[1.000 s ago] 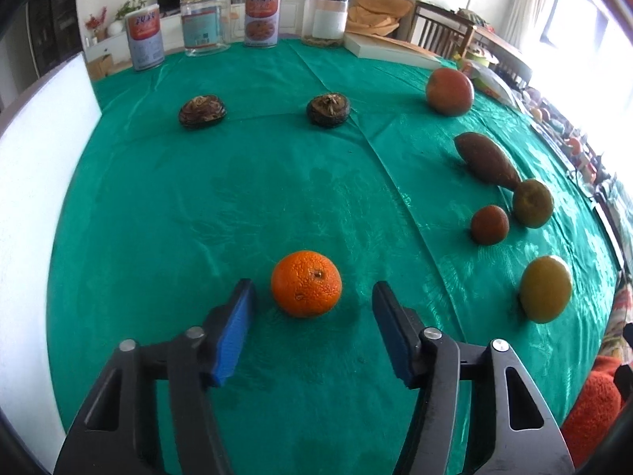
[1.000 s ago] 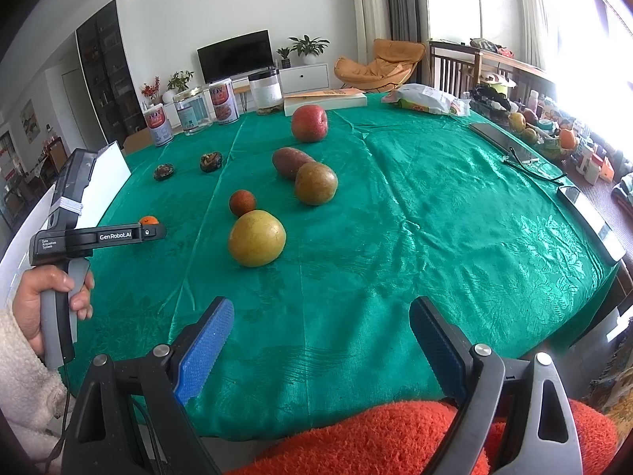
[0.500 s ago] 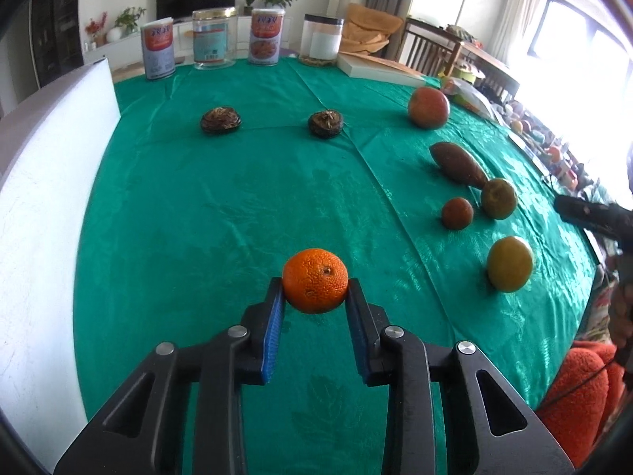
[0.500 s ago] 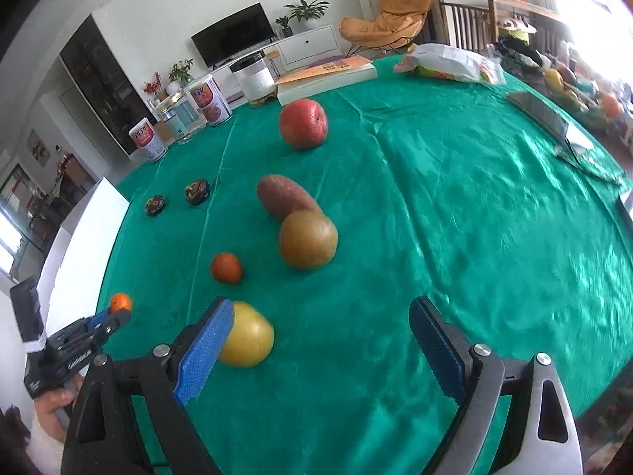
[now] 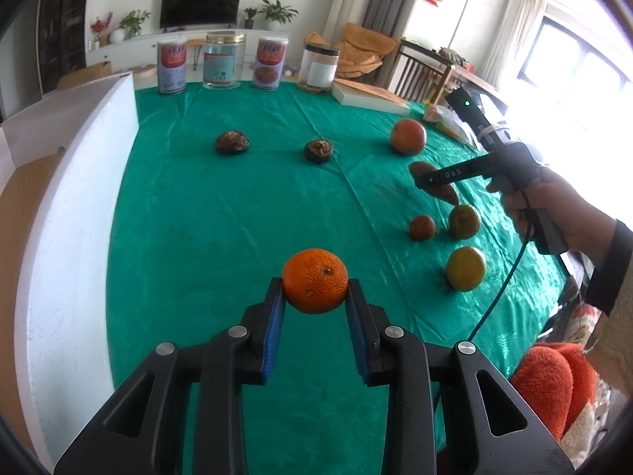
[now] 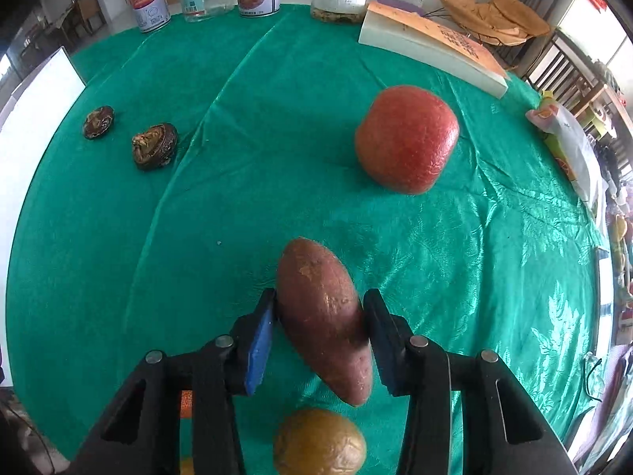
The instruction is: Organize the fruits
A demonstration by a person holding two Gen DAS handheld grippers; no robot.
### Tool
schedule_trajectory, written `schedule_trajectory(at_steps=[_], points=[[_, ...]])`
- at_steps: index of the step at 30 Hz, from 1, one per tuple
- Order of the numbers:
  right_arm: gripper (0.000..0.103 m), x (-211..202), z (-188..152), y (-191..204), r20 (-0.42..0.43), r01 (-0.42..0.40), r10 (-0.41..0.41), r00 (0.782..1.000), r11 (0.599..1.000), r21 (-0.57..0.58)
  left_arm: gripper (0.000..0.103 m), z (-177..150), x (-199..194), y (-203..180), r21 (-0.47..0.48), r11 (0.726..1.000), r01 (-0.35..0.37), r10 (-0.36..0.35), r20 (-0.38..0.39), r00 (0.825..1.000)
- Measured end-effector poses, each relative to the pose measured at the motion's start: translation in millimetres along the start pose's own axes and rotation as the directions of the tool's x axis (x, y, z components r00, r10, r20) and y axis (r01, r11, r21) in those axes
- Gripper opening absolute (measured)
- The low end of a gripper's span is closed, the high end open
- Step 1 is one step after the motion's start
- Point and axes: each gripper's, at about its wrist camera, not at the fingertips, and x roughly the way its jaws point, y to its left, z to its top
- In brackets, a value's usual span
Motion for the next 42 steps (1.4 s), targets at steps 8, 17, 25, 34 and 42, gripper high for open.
schedule_trajectory(at_steps=[8,17,25,34,42], points=[[0.044,-112.2,5.1,36.7,0.298,-0.299,0.260,0.919,0.950,0.093,0.031,15.4,-71.3,20.3,-0.129,0.981,0.146,-0.134,0.094,0.986],[0.044,-140.0,-14.6,261.3,0.147,-0.849,0.841,0.521,0.528,-0.010,0.031,12.9,-188.6,113.0,-0.312,0.949,-0.042,0.095,0.157,0.983],[0.045,-103.3,-22.5,396.2,-0.031,-0.784,0.786,0.617,0.611,-0.110,0.032,-45.6,-154.7,211.1,-0.442,0.805,-0.395,0.398,-0.091,0.913],[0.063,-116.5,-29.0,365.2,0.100,-0.748,0.759,0.643,0.651,-0.128,0.073,-47.8,-142.8,196.3,-0.445,0.801,-0.400,0.420,-0.059,0.906],[0.090,-150.2,-94.0,211.4,0.330,-0.498,0.504,0.798,0.860,-0.109,0.087,-7.0,-117.8,82.1,-0.237,0.960,-0.148,0.180,0.118,0.977]])
